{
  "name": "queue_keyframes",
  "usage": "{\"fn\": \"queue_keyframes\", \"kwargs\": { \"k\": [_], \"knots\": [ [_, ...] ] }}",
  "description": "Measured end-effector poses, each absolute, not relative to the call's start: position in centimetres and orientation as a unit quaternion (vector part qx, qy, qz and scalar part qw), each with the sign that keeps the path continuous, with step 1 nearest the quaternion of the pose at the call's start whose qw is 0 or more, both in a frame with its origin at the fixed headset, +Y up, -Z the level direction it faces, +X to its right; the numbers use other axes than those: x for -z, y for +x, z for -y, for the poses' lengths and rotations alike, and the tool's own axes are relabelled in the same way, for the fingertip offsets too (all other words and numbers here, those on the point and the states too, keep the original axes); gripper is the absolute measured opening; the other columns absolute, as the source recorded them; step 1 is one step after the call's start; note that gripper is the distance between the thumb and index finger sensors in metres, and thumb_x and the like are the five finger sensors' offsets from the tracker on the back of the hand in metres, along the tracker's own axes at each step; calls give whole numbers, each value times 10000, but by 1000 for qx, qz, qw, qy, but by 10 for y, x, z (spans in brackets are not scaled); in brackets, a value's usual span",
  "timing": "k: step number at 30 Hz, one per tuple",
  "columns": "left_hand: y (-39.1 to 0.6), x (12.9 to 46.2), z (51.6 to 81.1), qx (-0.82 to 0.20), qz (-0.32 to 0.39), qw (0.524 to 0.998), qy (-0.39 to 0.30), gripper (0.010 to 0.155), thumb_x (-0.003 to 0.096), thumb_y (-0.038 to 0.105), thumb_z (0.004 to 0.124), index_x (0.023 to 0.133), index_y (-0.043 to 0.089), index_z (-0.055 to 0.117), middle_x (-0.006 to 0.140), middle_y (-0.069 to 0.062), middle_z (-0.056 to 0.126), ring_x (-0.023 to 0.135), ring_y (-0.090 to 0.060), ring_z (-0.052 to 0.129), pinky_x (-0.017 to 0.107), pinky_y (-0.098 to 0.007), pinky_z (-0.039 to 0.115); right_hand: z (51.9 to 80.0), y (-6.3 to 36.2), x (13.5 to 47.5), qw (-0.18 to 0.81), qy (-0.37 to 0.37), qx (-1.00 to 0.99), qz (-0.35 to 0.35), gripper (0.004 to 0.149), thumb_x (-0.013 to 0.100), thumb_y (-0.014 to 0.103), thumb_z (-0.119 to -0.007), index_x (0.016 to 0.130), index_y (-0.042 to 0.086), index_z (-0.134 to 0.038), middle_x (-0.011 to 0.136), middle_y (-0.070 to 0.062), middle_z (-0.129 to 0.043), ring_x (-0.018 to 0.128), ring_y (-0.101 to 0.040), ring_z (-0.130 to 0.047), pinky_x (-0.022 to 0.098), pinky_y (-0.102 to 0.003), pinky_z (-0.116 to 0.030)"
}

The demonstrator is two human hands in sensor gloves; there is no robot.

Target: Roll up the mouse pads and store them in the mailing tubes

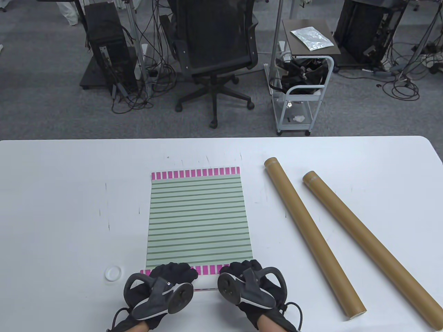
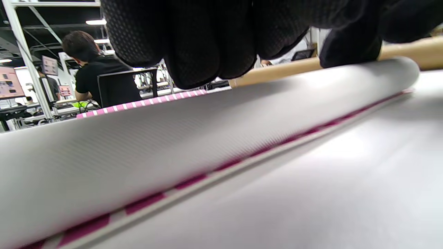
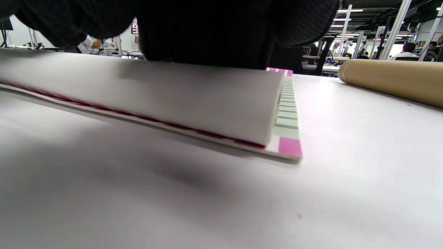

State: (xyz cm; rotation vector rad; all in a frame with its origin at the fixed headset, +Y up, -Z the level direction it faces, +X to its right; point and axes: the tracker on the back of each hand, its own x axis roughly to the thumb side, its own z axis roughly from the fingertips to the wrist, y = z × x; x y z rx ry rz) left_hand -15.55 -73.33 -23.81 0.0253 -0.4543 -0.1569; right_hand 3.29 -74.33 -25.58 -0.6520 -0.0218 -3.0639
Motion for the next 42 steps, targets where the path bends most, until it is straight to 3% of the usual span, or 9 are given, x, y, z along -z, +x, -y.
{"fn": "queue_keyframes", "kwargs": {
  "k": [8, 21, 30, 42],
  "knots": [
    [-156, 245, 746, 83, 203, 975, -41, 538, 417, 471, 712, 943, 368, 675, 1010, 73, 782, 921, -193, 861, 667, -376, 799, 750, 34, 258, 15, -202, 979, 28, 595, 456, 458, -680, 1008, 240, -641, 995, -51, -708, 875, -317, -756, 701, -548, -603],
    [-159, 255, 763, 93, 182, 975, -82, 668, 431, 488, 674, 1041, 358, 438, 1132, 51, 536, 1058, -215, 648, 791, -431, 615, 763, 35, 265, 33, -184, 981, 55, 716, 459, 476, -664, 1093, 224, -446, 1109, -61, -559, 995, -344, -612, 715, -543, -581],
    [-150, 257, 758, 137, 167, 975, -54, 610, 405, 498, 721, 982, 370, 568, 1013, 85, 741, 919, -171, 837, 710, -383, 749, 761, 30, 265, 49, -188, 980, 39, 643, 456, 467, -675, 1043, 238, -550, 1030, -44, -674, 907, -320, -728, 699, -538, -610],
    [-150, 253, 757, 127, 186, 972, -64, 590, 396, 436, 695, 972, 344, 606, 984, 68, 781, 882, -188, 871, 683, -390, 775, 761, 29, 265, 38, -194, 979, 56, 603, 455, 436, -676, 1017, 230, -606, 980, -52, -729, 848, -323, -772, 692, -552, -612]
  ]
}}
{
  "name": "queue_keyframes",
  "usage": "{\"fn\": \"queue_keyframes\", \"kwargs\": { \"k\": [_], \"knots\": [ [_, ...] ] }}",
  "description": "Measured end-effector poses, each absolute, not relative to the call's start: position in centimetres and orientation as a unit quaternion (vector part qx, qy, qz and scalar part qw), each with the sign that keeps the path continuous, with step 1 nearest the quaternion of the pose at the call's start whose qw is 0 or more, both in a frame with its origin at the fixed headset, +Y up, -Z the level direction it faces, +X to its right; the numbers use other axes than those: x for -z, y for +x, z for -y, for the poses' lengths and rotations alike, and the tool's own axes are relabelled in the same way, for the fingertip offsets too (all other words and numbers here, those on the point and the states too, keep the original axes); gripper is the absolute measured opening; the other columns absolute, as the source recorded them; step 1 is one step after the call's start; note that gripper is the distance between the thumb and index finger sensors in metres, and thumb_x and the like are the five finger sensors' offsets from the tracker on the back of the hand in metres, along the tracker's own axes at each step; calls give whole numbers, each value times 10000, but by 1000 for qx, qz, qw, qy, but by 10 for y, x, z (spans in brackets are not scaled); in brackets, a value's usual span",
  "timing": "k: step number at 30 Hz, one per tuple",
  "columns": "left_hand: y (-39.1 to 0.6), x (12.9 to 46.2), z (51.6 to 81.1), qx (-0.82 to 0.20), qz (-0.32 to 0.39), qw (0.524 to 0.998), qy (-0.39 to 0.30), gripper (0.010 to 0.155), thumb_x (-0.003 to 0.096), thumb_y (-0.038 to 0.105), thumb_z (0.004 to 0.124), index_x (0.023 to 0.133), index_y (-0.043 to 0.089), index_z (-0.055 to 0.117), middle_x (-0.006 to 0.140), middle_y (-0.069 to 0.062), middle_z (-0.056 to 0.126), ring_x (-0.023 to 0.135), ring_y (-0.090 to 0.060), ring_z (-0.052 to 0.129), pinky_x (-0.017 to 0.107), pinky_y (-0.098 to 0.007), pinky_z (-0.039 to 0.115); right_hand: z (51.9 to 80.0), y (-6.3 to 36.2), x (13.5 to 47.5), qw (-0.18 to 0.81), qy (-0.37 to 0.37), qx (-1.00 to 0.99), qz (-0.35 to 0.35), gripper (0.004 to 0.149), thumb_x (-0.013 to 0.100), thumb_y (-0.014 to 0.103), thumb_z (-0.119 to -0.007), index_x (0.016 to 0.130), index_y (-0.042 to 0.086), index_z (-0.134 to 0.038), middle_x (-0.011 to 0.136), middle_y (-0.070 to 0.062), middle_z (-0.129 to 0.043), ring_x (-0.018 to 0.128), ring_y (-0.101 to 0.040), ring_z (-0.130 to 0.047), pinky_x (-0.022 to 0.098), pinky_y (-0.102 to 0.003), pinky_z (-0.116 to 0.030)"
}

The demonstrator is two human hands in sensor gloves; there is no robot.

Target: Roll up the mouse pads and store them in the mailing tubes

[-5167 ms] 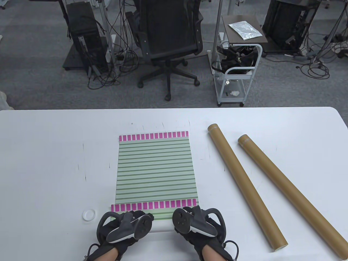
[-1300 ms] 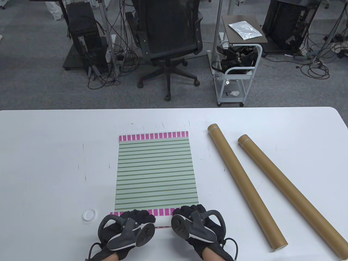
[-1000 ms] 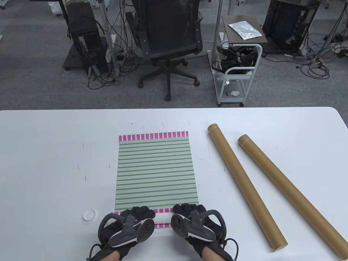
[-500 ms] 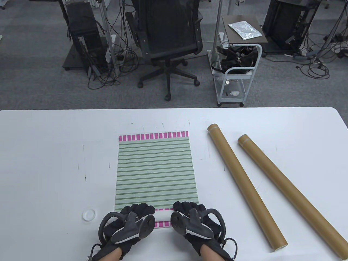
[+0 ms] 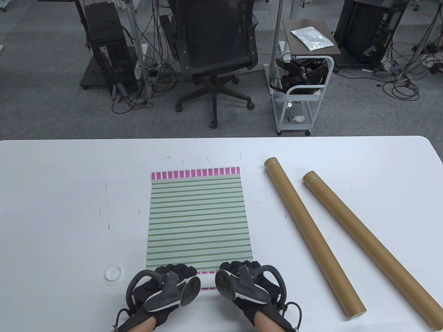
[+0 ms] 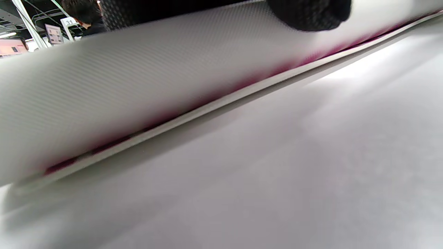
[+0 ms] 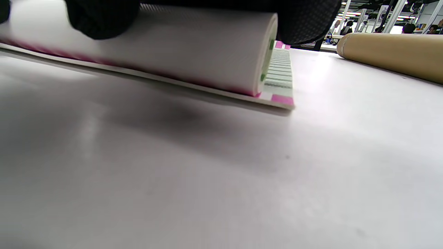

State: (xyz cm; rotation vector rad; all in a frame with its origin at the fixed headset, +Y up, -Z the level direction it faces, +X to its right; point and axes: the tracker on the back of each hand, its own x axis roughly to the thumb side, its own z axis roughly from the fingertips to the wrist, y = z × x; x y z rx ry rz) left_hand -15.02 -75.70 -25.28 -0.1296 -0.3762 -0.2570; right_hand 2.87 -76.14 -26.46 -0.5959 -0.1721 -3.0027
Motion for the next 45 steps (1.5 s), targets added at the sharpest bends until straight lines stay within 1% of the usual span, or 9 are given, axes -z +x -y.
{"fn": "queue_keyframes", "kwargs": {
  "k": [7, 14, 18, 21, 27, 31, 36, 42, 45],
  "knots": [
    [-151, 250, 754, 114, 198, 970, -77, 583, 392, 428, 704, 963, 330, 639, 965, 54, 812, 860, -196, 894, 667, -395, 790, 759, 29, 263, 33, -205, 976, 71, 595, 456, 425, -665, 1015, 227, -618, 974, -58, -740, 836, -327, -782, 689, -557, -616],
    [-153, 248, 755, 105, 202, 970, -83, 584, 404, 420, 678, 976, 324, 612, 986, 42, 780, 876, -222, 866, 681, -407, 772, 759, 30, 262, 27, -208, 975, 78, 606, 464, 437, -660, 1028, 224, -601, 992, -64, -719, 850, -334, -766, 697, -557, -606],
    [-155, 250, 757, 93, 195, 972, -93, 576, 417, 408, 641, 985, 324, 601, 1004, 39, 762, 897, -224, 848, 698, -416, 753, 742, 33, 257, -45, -222, 974, 14, 578, 459, 445, -661, 1000, 244, -646, 984, -45, -745, 864, -327, -766, 701, -555, -602],
    [-155, 251, 759, 93, 192, 972, -96, 577, 425, 397, 603, 997, 324, 574, 1018, 38, 741, 914, -227, 828, 713, -422, 735, 737, 32, 255, -58, -228, 972, 9, 506, 461, 437, -661, 925, 254, -748, 903, -31, -835, 792, -303, -839, 672, -532, -656],
    [-156, 251, 758, 97, 195, 972, -92, 587, 432, 409, 590, 1010, 325, 533, 1046, 33, 703, 947, -222, 800, 727, -420, 721, 746, 29, 257, -17, -220, 975, 27, 528, 462, 444, -660, 953, 258, -713, 954, -33, -783, 829, -305, -809, 678, -532, -646],
    [-157, 249, 754, 90, 204, 973, -68, 624, 416, 481, 657, 1012, 350, 525, 1057, 47, 689, 962, -217, 789, 730, -414, 720, 747, 29, 257, -8, -218, 975, 29, 544, 460, 445, -668, 970, 257, -687, 972, -29, -770, 850, -306, -798, 681, -531, -646],
    [-151, 246, 753, 114, 211, 969, -50, 577, 430, 446, 642, 996, 356, 572, 1041, 55, 731, 953, -209, 817, 718, -406, 742, 751, 30, 259, -8, -211, 977, 37, 562, 459, 443, -673, 990, 258, -654, 998, -27, -746, 879, -307, -778, 683, -532, -643],
    [-152, 252, 760, 108, 190, 973, -75, 625, 436, 450, 628, 1032, 336, 476, 1094, 39, 643, 1011, -219, 743, 759, -425, 683, 760, 30, 262, 15, -201, 978, 51, 625, 463, 439, -668, 1047, 260, -534, 1065, -23, -648, 953, -307, -693, 714, -542, -586],
    [-152, 255, 763, 114, 183, 973, -81, 650, 431, 465, 644, 1037, 336, 448, 1101, 41, 622, 1021, -214, 726, 770, -424, 667, 764, 29, 265, 27, -194, 979, 52, 619, 471, 410, -668, 1051, 273, -501, 1076, -10, -620, 965, -295, -677, 721, -541, -574]
  ]
}}
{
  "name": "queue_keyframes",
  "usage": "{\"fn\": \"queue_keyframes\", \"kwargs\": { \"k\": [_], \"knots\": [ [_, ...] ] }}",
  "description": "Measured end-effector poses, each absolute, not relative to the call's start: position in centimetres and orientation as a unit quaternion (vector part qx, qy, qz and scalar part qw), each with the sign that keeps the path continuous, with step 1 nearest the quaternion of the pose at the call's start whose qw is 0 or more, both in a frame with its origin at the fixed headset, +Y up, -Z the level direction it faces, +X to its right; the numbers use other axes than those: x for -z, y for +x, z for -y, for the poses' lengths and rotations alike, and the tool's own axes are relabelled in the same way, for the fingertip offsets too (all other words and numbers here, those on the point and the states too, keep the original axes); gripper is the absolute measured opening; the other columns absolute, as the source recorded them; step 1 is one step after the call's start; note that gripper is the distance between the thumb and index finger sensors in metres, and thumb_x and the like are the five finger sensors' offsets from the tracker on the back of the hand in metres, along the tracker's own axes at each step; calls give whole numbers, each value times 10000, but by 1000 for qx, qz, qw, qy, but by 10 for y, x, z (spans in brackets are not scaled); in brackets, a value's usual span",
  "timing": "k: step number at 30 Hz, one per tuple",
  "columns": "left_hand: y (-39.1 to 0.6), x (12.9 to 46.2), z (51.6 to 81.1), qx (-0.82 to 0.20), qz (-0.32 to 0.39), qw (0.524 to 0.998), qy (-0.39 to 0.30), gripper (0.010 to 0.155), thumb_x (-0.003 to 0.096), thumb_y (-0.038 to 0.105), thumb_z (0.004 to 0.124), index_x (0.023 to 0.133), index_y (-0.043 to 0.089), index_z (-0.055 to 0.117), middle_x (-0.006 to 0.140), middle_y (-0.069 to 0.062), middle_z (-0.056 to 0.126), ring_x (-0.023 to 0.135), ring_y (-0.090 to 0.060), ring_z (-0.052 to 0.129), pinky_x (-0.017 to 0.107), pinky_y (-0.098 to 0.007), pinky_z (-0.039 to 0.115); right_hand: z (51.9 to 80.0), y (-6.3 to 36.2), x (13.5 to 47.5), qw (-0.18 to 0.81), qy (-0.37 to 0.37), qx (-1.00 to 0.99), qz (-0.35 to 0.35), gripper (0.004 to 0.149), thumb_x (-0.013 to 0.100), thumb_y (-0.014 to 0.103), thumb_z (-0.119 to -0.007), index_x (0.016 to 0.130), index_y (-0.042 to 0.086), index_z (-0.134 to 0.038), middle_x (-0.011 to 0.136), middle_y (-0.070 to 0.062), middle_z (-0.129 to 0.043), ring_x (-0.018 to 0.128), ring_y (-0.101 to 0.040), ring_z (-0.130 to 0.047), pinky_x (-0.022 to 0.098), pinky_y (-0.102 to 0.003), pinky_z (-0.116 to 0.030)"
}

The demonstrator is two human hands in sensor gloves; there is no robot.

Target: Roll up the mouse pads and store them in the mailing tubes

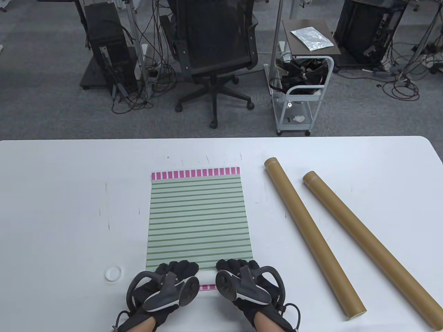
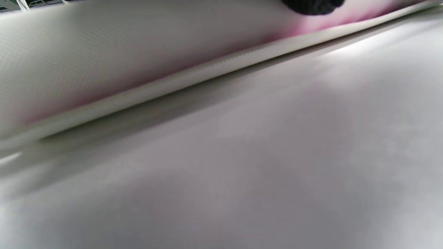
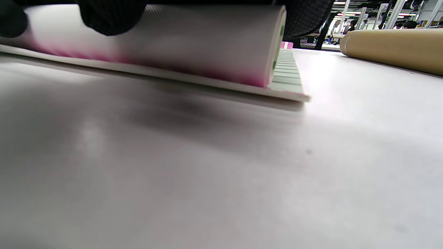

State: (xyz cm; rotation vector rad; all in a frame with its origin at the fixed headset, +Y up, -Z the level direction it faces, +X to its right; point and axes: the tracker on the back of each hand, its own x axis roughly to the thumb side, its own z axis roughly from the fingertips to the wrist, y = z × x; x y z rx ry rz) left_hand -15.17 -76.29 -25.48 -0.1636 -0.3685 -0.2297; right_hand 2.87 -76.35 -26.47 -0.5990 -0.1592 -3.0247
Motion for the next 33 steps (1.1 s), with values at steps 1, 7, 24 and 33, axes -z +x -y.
{"fn": "queue_keyframes", "kwargs": {
  "k": [1, 7, 24, 33],
  "knots": [
    [-151, 256, 764, 117, 180, 973, -81, 654, 429, 466, 651, 1037, 339, 444, 1101, 44, 622, 1022, -212, 726, 771, -422, 667, 765, 28, 265, 35, -193, 979, 50, 622, 471, 398, -676, 1052, 276, -490, 1075, -9, -613, 967, -292, -671, 723, -537, -571],
    [-150, 258, 763, 128, 178, 971, -98, 661, 422, 462, 662, 1035, 345, 442, 1090, 51, 634, 1012, -198, 740, 771, -419, 670, 770, 19, 266, 95, -196, 975, 35, 683, 436, 384, -752, 1051, 265, -480, 1037, -16, -638, 912, -284, -726, 710, -524, -602],
    [-155, 251, 749, 141, 174, 974, 22, 549, 333, 566, 832, 832, 393, 680, 726, 130, 899, 645, -96, 950, 650, -388, 805, 740, 41, 266, -166, -245, 945, 137, 647, 425, 419, -786, 1006, 159, -669, 848, -95, -875, 644, -278, -927, 585, -507, -755],
    [-180, 251, 731, 39, 181, 983, 8, 487, 309, 584, 831, 746, 375, 784, 566, 137, 972, 455, -64, 997, 522, -342, 880, 730, 7, 231, 172, -269, 928, -194, 803, 361, 571, -762, 1050, 290, -460, 890, 48, -731, 692, -164, -842, 658, -444, -703]
  ]
}}
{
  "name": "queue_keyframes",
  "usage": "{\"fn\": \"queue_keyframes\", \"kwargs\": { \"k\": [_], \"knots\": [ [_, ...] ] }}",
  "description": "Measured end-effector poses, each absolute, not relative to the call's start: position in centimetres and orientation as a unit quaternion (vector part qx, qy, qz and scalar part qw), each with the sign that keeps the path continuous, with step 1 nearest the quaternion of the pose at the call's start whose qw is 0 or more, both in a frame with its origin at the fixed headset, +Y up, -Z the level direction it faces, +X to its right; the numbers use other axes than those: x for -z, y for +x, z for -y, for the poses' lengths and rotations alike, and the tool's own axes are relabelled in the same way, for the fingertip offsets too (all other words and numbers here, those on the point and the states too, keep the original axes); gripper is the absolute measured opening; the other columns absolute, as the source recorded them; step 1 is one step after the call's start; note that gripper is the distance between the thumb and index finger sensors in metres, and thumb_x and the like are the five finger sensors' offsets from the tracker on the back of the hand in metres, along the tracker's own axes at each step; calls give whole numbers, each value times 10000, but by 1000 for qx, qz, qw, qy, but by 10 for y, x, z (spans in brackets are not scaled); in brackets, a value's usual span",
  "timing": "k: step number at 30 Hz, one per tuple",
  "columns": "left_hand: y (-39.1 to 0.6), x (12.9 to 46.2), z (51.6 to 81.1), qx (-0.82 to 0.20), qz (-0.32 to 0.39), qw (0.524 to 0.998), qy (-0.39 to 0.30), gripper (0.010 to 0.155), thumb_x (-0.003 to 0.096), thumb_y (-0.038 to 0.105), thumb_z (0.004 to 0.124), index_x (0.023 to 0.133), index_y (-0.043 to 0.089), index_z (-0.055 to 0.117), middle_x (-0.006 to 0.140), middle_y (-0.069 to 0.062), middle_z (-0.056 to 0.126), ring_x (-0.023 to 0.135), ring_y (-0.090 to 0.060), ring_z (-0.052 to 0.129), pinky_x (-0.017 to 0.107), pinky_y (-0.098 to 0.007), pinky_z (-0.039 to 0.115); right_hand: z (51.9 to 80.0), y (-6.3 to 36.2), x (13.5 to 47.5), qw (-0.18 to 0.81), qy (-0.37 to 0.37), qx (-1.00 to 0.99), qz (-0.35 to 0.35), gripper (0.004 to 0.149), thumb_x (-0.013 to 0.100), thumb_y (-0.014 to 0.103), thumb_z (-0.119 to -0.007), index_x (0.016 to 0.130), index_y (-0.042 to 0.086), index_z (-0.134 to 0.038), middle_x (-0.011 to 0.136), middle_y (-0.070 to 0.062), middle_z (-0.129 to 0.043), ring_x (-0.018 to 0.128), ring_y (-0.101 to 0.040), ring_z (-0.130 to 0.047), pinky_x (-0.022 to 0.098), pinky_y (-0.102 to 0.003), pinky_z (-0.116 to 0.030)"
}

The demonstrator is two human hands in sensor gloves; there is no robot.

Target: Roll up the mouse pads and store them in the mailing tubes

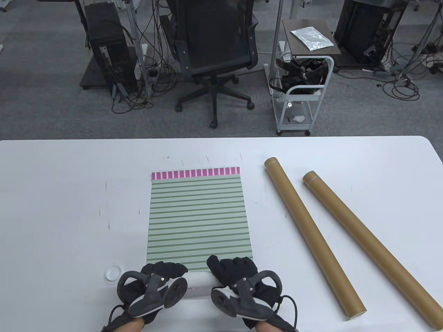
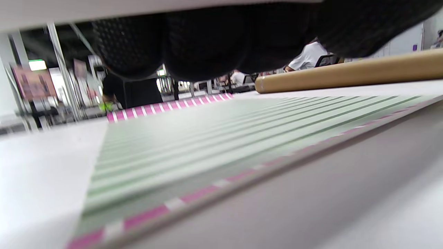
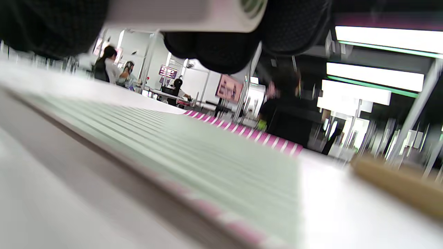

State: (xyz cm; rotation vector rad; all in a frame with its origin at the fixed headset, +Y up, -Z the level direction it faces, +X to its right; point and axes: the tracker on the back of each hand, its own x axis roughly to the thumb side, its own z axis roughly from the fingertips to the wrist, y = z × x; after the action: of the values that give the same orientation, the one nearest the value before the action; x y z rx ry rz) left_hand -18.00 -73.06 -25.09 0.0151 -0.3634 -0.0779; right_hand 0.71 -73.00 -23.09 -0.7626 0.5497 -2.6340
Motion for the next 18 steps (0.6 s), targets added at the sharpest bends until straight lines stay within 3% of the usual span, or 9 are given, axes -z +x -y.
{"fn": "queue_keyframes", "kwargs": {
  "k": [2, 5, 12, 18],
  "knots": [
    [-185, 255, 734, 15, 187, 981, -40, 490, 298, 589, 830, 739, 380, 791, 556, 144, 978, 444, -58, 1003, 514, -335, 886, 734, 1, 227, 214, -278, 908, -229, 803, 375, 570, -759, 1050, 297, -421, 874, 74, -716, 644, -111, -858, 632, -396, -737],
    [-191, 260, 741, -16, 200, 975, -98, 495, 295, 587, 836, 741, 377, 796, 556, 141, 981, 443, -61, 1005, 512, -336, 886, 738, -5, 225, 216, -294, 906, -214, 742, 413, 550, -748, 1041, 289, -450, 847, 65, -756, 567, -111, -902, 532, -337, -788],
    [-183, 255, 737, 54, 205, 977, -38, 477, 294, 587, 831, 727, 390, 796, 539, 157, 980, 427, -45, 1010, 495, -323, 895, 739, -3, 230, 162, -295, 928, -158, 619, 407, 535, -770, 948, 289, -596, 697, 110, -877, 434, -83, -954, 438, -304, -825],
    [-171, 243, 730, 120, 189, 972, 72, 469, 315, 572, 840, 742, 390, 779, 561, 163, 970, 444, -36, 1020, 497, -318, 907, 735, 10, 240, 64, -272, 955, -101, 551, 393, 505, -816, 885, 309, -664, 605, 127, -898, 360, -76, -943, 402, -304, -828]
  ]
}}
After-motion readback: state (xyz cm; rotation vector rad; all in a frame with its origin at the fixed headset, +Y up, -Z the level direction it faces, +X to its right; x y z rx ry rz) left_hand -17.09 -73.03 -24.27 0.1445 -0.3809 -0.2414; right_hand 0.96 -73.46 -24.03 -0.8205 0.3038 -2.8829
